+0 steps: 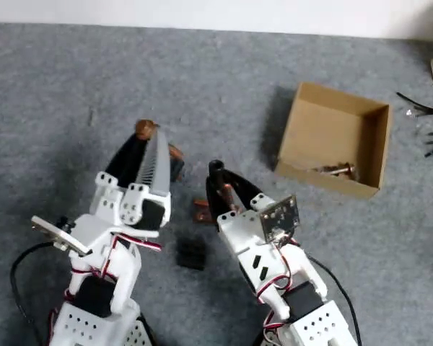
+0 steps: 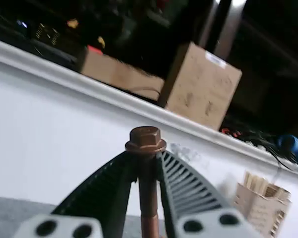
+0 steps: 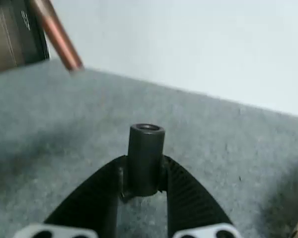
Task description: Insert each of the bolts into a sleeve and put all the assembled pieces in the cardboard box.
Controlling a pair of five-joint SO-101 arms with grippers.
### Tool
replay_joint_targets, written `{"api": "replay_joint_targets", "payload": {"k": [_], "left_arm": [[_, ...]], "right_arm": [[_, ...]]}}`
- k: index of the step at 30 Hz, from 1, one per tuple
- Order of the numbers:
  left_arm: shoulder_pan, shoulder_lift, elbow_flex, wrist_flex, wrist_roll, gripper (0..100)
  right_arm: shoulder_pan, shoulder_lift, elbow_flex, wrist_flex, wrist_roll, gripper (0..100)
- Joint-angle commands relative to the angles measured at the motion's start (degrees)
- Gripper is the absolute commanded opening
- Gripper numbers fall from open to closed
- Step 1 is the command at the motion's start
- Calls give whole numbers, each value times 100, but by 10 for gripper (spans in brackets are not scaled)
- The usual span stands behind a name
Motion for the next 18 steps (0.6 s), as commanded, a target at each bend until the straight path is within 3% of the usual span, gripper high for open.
{"api": "replay_joint_targets", "payload": {"k": [1,6,10,18], "left_arm": [[127,-66,-259,-149,62,6],[558,-66,-180,299,26,6],[558,-22,-180,642,18,6],[549,-22,198,308,9,6]], "right_arm": [[-75,-101,796,48,88,4],[-84,-110,787,286,123,4],[-92,-110,787,365,932,4],[-637,-119,787,338,1521,4]]}}
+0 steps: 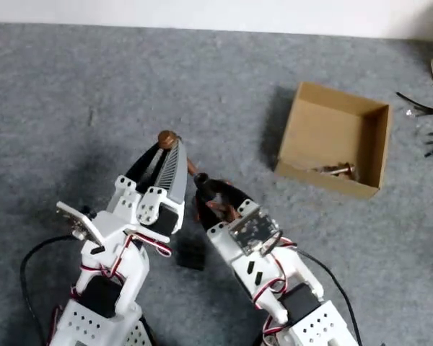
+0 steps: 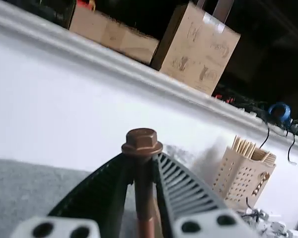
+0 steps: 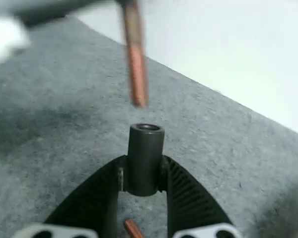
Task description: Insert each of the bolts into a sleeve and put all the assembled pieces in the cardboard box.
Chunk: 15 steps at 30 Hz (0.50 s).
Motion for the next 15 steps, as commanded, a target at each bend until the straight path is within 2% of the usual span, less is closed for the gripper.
{"api": "replay_joint_targets", "payload": {"k": [1,9,15], "left_arm": [[92,-22,-13,-308,-18,6],[92,-13,84,-281,-9,6],[374,-66,22,334,18,6]], "right_arm": [[-136,-101,787,-22,193,4],[-119,-110,796,-585,193,4],[-66,-101,796,-567,202,4]]}}
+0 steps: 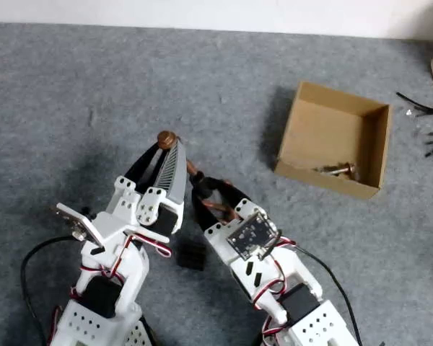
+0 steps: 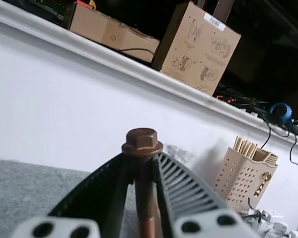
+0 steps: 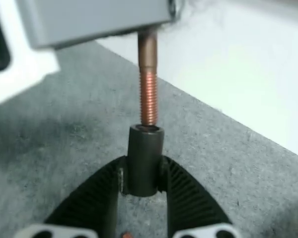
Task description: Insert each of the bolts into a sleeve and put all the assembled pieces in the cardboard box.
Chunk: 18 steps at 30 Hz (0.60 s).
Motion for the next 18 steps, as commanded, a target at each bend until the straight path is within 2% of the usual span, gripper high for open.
{"api": "replay_joint_targets", "payload": {"k": [1,10,18], "left_arm": [[409,-31,-75,202,18,6],[602,-31,-31,229,0,6],[752,-31,-374,1354,0,6]], "right_arm": [[-13,-110,796,-180,62,4],[101,-101,796,-171,62,4],[145,-101,796,-171,53,4]]}}
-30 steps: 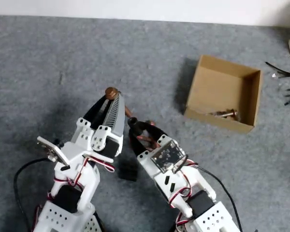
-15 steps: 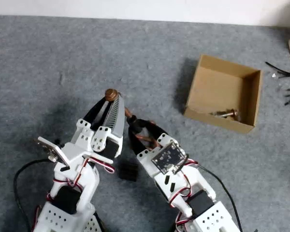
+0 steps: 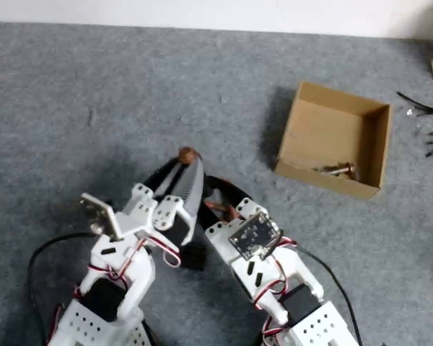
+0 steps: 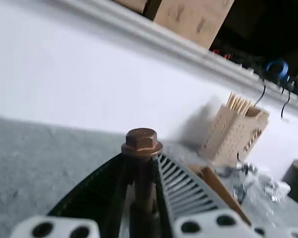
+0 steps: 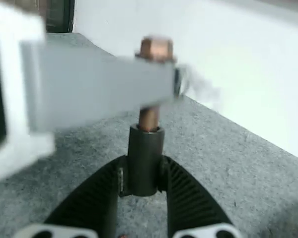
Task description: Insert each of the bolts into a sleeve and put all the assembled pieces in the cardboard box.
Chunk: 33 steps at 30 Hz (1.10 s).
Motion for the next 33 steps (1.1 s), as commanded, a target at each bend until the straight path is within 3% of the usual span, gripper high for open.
{"api": "replay_joint_targets", "payload": {"k": [1,8,15,22,33], "left_arm": [[136,-66,-382,431,0,6],[127,-66,-356,492,-431,11],[13,-66,-356,747,-422,248],[-716,-66,-664,826,-202,182],[-1692,-48,-857,1046,853,224]], "right_arm": [[101,-75,796,-163,53,4],[101,-66,796,-163,53,4],[110,-57,796,-163,53,4],[268,-84,796,-163,35,4],[295,-84,796,-163,35,4]]}}
